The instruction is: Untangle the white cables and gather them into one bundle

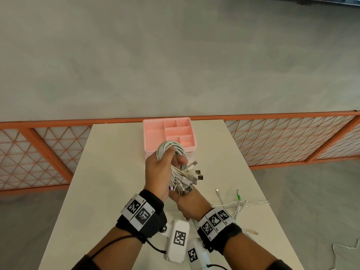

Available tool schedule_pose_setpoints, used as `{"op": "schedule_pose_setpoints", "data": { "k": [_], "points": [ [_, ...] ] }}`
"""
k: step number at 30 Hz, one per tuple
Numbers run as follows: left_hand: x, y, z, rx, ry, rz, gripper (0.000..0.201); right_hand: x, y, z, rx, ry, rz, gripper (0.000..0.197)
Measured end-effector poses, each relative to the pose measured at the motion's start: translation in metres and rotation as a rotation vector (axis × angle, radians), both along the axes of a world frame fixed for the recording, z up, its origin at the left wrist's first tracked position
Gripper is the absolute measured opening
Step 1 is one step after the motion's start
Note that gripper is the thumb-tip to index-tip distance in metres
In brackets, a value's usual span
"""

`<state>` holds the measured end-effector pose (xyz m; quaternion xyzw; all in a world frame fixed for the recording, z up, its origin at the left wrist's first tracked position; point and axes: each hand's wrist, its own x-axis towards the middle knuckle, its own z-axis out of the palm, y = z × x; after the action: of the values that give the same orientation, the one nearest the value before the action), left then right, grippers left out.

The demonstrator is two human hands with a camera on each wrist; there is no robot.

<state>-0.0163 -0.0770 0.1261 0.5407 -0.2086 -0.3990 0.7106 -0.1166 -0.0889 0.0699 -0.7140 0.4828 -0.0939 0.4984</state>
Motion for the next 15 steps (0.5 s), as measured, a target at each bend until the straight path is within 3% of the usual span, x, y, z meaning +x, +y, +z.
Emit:
{"op": "schedule_pose_setpoints", "data": {
  "k": [5,8,11,15],
  "points": [
    [0.002,0.0,-0.001,-0.018,0.129,0.057,0.04,0.0,-0.001,0.009,-0.019,-0.003,0.052,0.032],
    [-0.001,-0.001,-0.001,-0.007,0.208,0.102,0.029,0.0,-0.001,0.002,-0.01,0.026,0.062,0.033],
    [-0.002,-0.003,-0.006,-0.01,0.228,0.144,0.035,0.001,0.001,-0.006,-0.053,0.051,0.092,0.029],
    [0.003,-0.006,-0.011,-0.074,0.21,0.24,0.028,0.003,0.0,-0.011,-0.142,0.094,0.193,0.015]
  ]
}}
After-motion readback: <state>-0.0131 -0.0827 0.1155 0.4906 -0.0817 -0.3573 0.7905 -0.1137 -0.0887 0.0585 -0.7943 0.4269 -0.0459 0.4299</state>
